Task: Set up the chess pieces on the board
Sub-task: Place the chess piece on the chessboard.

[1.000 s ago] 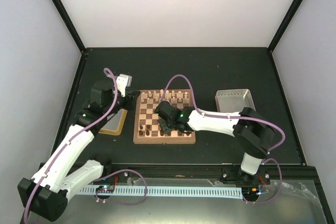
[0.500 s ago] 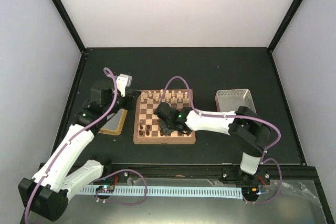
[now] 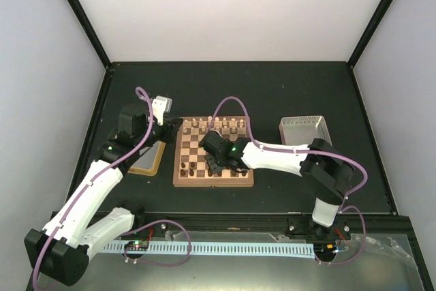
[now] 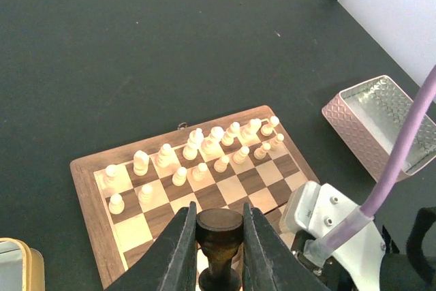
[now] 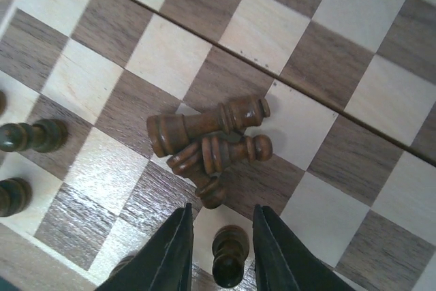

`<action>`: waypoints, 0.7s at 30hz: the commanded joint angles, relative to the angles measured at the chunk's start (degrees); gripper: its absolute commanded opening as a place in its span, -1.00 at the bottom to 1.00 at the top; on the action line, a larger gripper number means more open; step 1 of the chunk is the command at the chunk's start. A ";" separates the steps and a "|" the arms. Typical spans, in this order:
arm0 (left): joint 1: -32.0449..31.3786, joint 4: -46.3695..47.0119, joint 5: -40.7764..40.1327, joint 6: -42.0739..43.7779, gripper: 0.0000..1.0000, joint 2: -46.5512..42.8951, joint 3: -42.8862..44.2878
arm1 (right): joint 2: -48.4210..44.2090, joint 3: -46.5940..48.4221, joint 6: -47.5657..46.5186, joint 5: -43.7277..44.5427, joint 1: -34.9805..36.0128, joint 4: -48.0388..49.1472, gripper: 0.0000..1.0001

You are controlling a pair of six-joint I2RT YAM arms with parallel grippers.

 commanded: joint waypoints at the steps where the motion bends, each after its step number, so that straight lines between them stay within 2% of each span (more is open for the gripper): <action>1: 0.53 1.40 1.14 -0.54 -0.77 0.32 0.01 | -3.77 2.22 2.68 2.79 -0.04 -0.85 -0.46; 5: 0.53 1.60 1.64 -1.14 -0.77 -0.05 0.07 | -8.43 1.03 4.90 4.90 -0.09 0.01 -0.26; 10: 0.61 5.50 5.32 -7.16 -0.77 -1.59 0.09 | -17.94 -4.43 3.19 3.40 -0.19 9.97 -0.11; 16: 0.61 15.00 11.81 -30.03 -0.75 -2.90 -0.86 | -27.88 -12.10 -2.77 -5.91 -0.22 28.02 0.09; 21: 0.61 22.06 16.99 -45.18 -0.75 -2.88 -1.96 | -28.65 -10.75 -5.94 -9.83 -0.09 33.38 0.18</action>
